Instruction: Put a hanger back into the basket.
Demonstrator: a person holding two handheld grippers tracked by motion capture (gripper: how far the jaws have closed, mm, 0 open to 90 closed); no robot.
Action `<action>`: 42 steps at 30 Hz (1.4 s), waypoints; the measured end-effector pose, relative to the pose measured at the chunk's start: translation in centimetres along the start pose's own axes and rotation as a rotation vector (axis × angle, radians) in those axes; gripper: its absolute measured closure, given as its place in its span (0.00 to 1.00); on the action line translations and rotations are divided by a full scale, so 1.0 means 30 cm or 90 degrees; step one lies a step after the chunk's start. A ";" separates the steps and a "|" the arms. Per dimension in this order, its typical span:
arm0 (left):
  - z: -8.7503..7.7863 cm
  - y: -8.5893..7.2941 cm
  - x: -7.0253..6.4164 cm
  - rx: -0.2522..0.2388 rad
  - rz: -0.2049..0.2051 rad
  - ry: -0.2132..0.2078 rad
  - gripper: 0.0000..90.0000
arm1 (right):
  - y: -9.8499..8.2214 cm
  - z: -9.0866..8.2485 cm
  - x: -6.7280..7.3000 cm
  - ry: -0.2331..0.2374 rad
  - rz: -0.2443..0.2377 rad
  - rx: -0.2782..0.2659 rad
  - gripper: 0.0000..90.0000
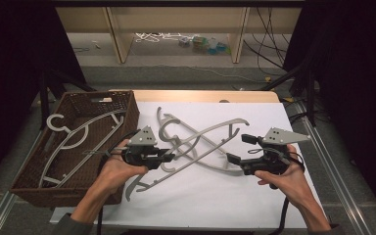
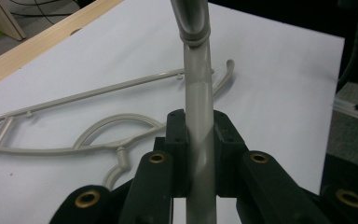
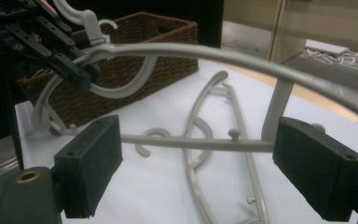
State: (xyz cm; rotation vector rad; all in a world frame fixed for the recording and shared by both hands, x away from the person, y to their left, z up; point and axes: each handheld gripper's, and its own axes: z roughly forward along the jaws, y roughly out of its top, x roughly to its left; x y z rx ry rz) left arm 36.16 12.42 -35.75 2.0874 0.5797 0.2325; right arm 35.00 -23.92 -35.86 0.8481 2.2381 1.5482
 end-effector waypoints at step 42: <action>-0.414 0.092 0.294 -0.072 -0.143 0.124 0.88 | -0.146 0.045 0.028 -0.026 0.009 0.001 0.18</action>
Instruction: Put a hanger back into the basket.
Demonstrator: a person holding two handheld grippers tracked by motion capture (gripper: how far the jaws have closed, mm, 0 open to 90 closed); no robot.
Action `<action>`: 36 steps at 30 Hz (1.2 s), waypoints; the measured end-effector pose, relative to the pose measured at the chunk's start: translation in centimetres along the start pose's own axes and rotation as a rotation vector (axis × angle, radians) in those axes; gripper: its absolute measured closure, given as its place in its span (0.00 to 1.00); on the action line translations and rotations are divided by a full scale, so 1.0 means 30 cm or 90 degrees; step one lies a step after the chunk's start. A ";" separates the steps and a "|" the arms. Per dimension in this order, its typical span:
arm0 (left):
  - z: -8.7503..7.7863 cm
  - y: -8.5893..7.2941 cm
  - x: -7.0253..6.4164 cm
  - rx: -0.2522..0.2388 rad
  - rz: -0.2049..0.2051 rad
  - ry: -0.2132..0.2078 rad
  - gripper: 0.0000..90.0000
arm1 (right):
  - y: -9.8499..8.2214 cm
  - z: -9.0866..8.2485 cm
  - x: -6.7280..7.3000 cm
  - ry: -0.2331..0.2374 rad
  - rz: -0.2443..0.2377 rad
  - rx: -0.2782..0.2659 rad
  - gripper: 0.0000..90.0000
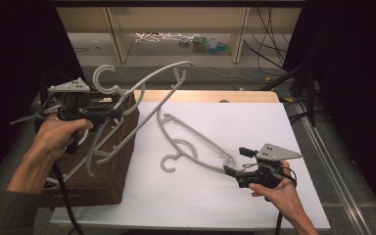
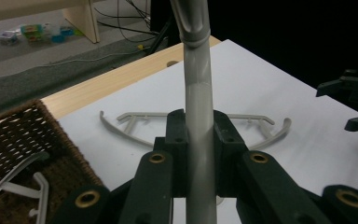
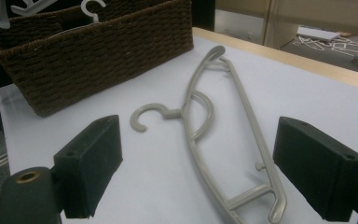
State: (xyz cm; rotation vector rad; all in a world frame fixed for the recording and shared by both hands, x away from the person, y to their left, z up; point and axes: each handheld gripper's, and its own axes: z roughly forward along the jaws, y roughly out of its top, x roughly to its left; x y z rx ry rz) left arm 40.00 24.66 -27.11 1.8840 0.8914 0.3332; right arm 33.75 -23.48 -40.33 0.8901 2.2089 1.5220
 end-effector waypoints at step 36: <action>-0.146 -0.239 0.286 0.001 -0.068 0.116 0.88 | -0.030 0.011 -0.010 0.002 0.015 0.024 0.18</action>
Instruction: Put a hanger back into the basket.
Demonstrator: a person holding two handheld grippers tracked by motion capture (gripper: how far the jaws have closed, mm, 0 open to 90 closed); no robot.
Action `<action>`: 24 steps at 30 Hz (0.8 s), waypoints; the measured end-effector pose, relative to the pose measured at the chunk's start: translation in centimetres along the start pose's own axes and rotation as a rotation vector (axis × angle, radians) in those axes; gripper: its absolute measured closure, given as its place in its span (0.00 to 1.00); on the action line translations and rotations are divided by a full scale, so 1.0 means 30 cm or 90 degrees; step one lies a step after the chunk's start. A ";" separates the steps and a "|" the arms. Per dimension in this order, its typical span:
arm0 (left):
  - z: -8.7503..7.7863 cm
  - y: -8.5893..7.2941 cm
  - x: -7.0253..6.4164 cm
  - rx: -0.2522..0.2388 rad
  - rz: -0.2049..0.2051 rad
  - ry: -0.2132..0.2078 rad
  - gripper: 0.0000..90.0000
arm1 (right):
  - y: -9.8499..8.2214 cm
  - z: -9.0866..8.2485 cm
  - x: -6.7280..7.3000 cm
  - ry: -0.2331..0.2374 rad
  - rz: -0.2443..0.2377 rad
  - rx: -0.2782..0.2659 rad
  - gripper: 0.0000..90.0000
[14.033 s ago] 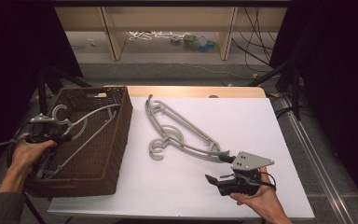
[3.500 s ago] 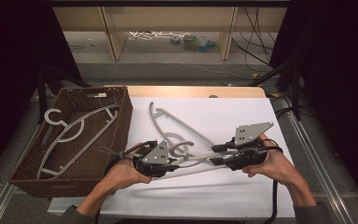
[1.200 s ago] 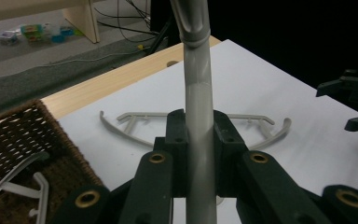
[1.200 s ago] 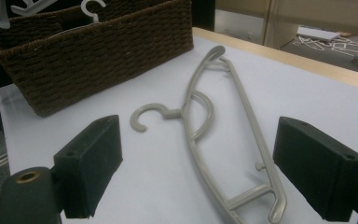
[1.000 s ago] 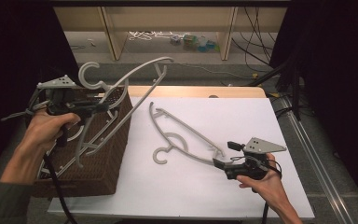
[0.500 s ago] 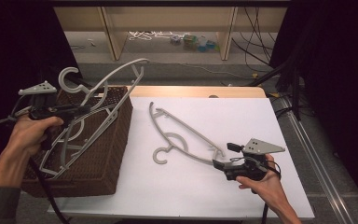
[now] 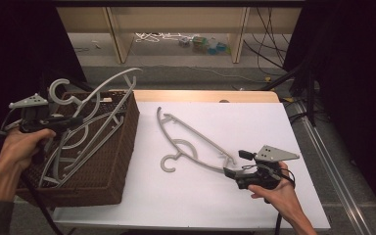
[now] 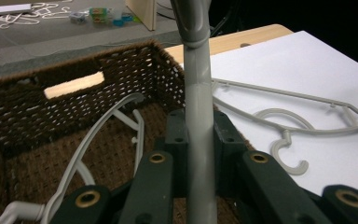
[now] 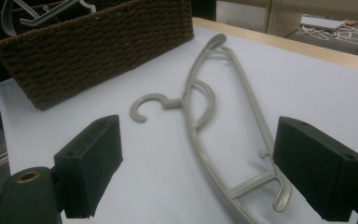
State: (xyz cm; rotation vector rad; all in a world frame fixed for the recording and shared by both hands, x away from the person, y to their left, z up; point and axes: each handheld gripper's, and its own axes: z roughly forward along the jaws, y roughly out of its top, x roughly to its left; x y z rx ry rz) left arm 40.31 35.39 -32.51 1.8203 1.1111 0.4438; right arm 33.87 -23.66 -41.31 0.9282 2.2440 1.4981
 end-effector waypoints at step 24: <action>-0.021 -0.129 0.089 0.012 -0.032 0.019 0.88 | -0.003 -0.001 -0.006 -0.002 -0.002 -0.006 0.18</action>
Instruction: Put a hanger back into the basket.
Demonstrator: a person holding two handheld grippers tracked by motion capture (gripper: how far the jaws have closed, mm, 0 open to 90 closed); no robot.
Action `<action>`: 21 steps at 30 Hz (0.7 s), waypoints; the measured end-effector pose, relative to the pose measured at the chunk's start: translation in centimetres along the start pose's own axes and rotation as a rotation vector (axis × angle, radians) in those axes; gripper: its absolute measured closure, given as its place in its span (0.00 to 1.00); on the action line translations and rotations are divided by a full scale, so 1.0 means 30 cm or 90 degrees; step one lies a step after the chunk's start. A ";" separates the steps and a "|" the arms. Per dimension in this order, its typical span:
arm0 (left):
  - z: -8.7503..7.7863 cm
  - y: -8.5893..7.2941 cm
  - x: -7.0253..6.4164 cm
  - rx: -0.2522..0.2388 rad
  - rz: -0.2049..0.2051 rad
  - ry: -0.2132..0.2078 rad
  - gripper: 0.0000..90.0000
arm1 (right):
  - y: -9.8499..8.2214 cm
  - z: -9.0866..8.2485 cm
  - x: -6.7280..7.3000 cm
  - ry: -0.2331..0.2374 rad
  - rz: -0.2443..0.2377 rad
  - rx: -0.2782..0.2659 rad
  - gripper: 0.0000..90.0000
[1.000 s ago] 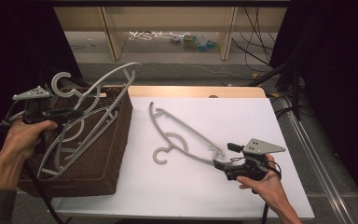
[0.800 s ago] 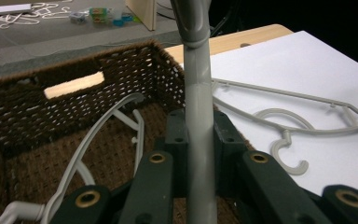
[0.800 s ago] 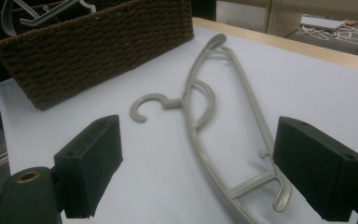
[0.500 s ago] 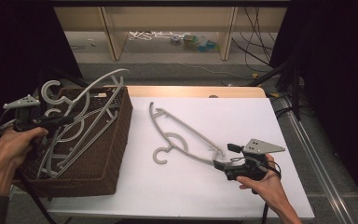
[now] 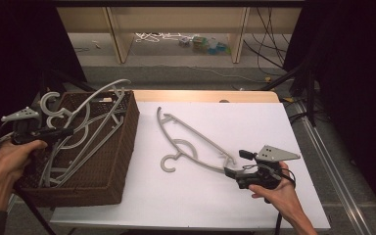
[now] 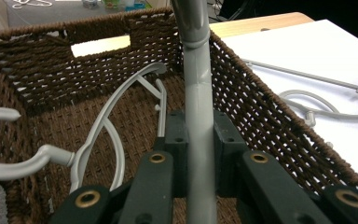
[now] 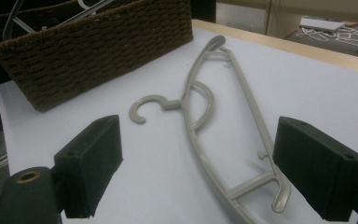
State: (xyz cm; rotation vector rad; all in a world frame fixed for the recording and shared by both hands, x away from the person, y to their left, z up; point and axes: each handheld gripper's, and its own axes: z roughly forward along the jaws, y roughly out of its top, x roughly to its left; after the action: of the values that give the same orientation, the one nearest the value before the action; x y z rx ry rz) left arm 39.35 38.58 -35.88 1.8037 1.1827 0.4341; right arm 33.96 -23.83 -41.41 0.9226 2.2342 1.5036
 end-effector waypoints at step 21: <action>0.008 -0.067 0.039 0.047 0.004 0.013 0.88 | -0.004 0.004 -0.002 0.001 0.000 0.006 0.18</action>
State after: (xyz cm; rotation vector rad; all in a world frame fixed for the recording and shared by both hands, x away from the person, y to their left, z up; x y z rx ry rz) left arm 38.98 39.74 -37.88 1.8700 1.2223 0.4184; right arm 34.03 -23.83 -41.58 0.9256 2.2448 1.4951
